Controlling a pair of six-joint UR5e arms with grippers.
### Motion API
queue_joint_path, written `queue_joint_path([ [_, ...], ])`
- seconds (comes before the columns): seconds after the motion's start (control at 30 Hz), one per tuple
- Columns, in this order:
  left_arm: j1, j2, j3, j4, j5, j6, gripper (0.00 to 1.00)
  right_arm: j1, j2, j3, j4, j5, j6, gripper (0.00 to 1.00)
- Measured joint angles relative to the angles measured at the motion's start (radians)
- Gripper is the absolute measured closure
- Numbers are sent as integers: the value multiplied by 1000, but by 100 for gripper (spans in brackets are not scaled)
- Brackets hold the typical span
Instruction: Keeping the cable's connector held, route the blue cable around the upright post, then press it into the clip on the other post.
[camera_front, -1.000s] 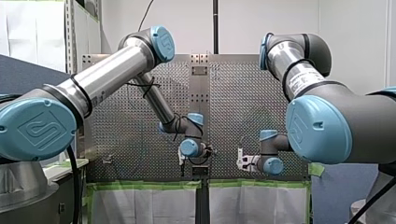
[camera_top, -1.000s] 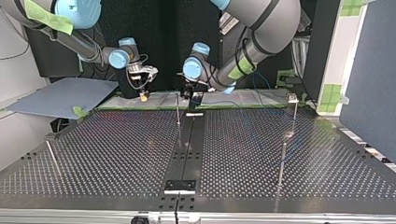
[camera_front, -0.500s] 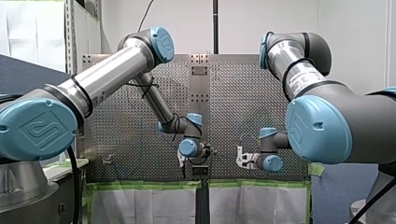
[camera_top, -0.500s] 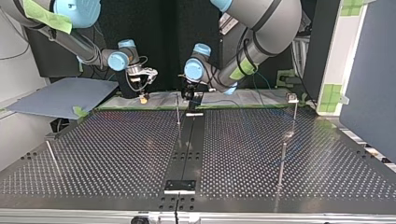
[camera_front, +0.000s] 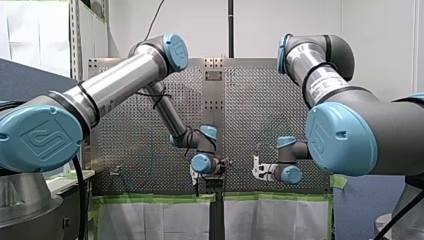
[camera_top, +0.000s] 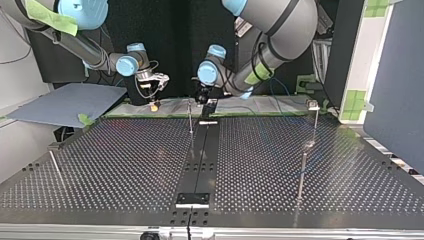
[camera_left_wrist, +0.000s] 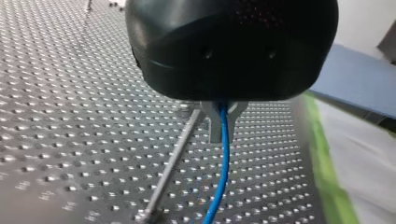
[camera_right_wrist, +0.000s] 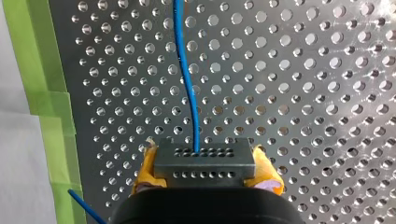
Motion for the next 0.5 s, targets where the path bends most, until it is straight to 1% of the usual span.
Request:
queue_joint_path([
  [0.3, 12, -7, 0, -7, 15, 3, 98, -5, 0, -1, 0, 0, 7, 100],
  [0.5, 15, -8, 0, -12, 24, 3, 98, -5, 0, -8, 0, 0, 20, 100],
])
